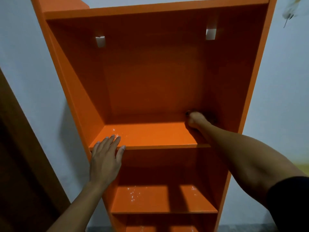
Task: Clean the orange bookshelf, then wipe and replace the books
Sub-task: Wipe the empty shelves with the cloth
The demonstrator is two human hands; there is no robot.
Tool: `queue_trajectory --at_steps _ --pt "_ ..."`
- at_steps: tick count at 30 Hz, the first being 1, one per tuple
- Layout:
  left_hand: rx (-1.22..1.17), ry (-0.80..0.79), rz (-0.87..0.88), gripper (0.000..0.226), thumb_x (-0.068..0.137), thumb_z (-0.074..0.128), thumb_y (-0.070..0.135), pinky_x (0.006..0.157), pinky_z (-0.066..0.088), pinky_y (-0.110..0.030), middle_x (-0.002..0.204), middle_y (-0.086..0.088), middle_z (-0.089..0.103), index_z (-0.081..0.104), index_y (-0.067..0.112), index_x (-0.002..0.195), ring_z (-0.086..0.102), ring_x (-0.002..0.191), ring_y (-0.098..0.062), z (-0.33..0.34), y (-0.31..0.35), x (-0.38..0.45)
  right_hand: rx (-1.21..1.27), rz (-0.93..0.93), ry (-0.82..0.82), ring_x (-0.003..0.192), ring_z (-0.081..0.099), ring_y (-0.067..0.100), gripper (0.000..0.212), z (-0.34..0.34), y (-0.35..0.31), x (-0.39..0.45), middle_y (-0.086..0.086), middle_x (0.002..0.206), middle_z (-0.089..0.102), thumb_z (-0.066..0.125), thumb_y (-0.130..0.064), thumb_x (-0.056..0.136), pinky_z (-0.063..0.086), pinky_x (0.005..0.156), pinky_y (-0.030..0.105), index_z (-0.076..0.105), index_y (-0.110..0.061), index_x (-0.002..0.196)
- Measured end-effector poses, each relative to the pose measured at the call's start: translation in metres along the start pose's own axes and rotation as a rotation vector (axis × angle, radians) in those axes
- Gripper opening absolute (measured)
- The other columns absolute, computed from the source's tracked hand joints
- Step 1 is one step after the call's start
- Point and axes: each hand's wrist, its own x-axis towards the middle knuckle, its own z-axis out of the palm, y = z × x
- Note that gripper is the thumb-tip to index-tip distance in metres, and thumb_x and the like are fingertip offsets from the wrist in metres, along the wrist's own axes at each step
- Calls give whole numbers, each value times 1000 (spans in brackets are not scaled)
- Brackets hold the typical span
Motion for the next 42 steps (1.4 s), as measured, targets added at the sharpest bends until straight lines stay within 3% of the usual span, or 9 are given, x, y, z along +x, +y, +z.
queue_trajectory --at_steps 9,13,16,19,22,29,35,38,42 --pt "-9 12 -16 65 99 25 54 117 27 -49 146 -7 53 56 14 139 45 138 -28 1 2 -1 -54 -135 -37 120 58 37 37 26 -51 4 16 133 60 48 -27 96 46 101 47 55 -12 129" --pt "-5 -1 -21 66 98 23 55 119 24 -47 148 -6 51 54 16 141 42 140 -26 0 1 -1 -31 -234 0 110 60 36 54 39 -61 -1 15 122 65 42 -55 95 46 94 43 61 -13 122" --pt "-21 -30 -26 69 97 20 58 121 20 -45 151 -4 47 50 18 144 38 143 -23 -5 1 -2 -166 -169 11 125 49 38 70 40 -61 -4 12 136 58 34 -72 87 34 105 52 54 -26 134" --pt "-54 -75 -19 73 95 14 61 123 12 -41 156 -1 40 43 20 149 29 148 -19 -11 0 -4 -146 -147 -27 135 39 40 59 37 -69 -7 10 146 48 35 -66 92 22 110 62 42 -34 141" --pt "-128 -123 -13 67 97 22 58 122 6 -37 158 1 36 40 23 150 25 149 -17 -15 -2 -3 -154 -263 -26 132 39 42 53 41 -79 -16 14 144 49 34 -60 97 30 107 57 43 -27 138" --pt "-447 263 -148 34 98 45 3 86 49 -31 119 -6 67 62 14 125 64 105 -22 -49 -8 -9 -120 -807 -128 125 46 36 59 74 -129 -82 0 145 51 42 -69 90 36 101 47 49 -36 139" --pt "-404 248 -159 58 93 45 -8 111 36 -30 152 -4 44 44 15 146 40 140 -19 -55 -32 -21 208 -1233 -129 111 57 24 41 84 -134 -125 2 131 63 57 -7 93 43 93 39 63 -21 130" --pt "-339 171 -93 66 97 46 -1 111 38 -29 162 5 25 27 22 156 29 146 -12 -59 -34 -26 592 -1175 -282 102 61 -5 33 57 -138 -113 -4 112 68 56 -1 87 44 91 15 66 -15 115" --pt "-307 119 -120 71 100 45 8 79 43 -15 166 9 6 10 26 159 45 124 -3 -57 -30 -26 681 -784 -44 94 65 17 27 42 -140 -46 4 113 71 57 -9 92 48 81 35 65 -18 116"
